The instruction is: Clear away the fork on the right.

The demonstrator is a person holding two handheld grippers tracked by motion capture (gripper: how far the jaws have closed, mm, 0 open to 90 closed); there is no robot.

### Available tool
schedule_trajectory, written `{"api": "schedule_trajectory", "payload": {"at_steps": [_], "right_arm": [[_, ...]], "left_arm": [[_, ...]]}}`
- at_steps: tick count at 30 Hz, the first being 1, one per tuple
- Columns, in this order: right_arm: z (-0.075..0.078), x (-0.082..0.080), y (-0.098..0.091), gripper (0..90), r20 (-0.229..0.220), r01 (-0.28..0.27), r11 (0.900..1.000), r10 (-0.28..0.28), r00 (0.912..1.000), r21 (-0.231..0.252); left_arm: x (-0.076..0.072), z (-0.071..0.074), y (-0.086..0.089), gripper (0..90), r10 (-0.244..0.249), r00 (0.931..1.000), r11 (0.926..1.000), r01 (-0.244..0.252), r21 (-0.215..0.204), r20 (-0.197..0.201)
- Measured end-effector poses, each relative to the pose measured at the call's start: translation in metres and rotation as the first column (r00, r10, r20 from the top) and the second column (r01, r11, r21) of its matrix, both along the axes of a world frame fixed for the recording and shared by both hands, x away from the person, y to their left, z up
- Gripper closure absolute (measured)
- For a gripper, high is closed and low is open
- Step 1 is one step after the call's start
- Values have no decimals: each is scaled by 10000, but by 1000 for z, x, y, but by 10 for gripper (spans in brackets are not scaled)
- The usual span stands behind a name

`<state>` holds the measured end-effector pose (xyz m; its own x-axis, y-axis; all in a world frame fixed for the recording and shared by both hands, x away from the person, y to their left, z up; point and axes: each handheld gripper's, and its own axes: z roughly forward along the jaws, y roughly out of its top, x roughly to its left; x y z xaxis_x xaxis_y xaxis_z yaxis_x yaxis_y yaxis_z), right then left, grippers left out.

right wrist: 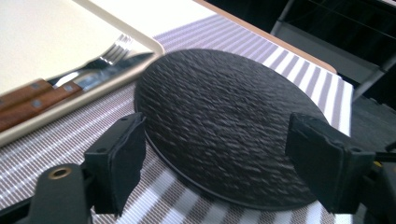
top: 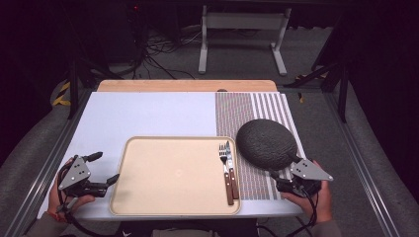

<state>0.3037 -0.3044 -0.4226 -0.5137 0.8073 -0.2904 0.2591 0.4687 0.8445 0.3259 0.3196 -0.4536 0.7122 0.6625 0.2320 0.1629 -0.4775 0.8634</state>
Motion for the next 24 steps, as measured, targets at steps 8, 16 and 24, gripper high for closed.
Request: {"api": "schedule_trajectory", "payload": {"at_steps": [8, 16, 24], "right_arm": [[-10, 1, -10, 227, -328, 87, 9988, -103, 9994, -482], [-15, 6, -16, 221, -356, 155, 9978, -178, 9992, -640], [-17, 9, -15, 221, -434, -29, 9958, -11, 9991, -910]], "left_arm": [[-1, 0, 2, 89, -52, 10000, 10000, 52, -8, -23], [-2, -1, 4, 90, -21, 10000, 10000, 20, -81, -65], [-5, -1, 7, 91, 57, 9999, 10000, -58, -73, -88]]}}
